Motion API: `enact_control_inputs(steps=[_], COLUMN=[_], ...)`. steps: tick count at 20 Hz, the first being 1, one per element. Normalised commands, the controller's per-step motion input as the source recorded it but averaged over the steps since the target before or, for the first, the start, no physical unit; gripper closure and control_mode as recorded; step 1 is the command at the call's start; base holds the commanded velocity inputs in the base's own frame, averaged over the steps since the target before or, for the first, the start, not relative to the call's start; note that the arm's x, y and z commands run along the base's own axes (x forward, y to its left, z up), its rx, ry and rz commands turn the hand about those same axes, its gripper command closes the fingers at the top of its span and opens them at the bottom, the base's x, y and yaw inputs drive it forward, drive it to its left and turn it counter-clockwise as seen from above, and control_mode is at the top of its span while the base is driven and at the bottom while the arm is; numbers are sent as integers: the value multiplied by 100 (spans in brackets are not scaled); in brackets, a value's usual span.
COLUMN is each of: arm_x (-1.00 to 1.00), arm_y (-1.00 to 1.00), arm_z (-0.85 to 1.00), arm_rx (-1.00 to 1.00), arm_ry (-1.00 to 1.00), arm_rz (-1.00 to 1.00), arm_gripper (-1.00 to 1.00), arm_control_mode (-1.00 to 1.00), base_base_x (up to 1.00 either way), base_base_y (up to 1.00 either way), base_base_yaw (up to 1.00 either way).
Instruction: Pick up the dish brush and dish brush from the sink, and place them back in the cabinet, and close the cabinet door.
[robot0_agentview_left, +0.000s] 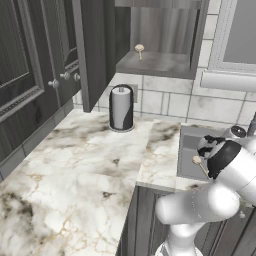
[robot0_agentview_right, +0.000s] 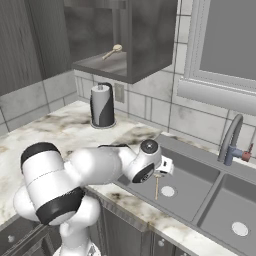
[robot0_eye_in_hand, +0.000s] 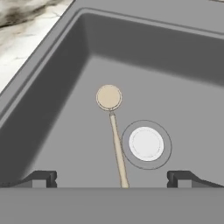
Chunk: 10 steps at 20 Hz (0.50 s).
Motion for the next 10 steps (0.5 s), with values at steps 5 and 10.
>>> enact_control_inputs(steps=[5,10], arm_x=[31,14], arm_y=[0,0], arm_z=[-8,-7], arm_rx=[0,0], arm_ry=[0,0], arm_rz=[0,0], arm_gripper=[-100,-100], arm_control_mode=[-100,-100], base_base_x=[0,0], base_base_y=[0,0], base_base_yaw=[0,0])
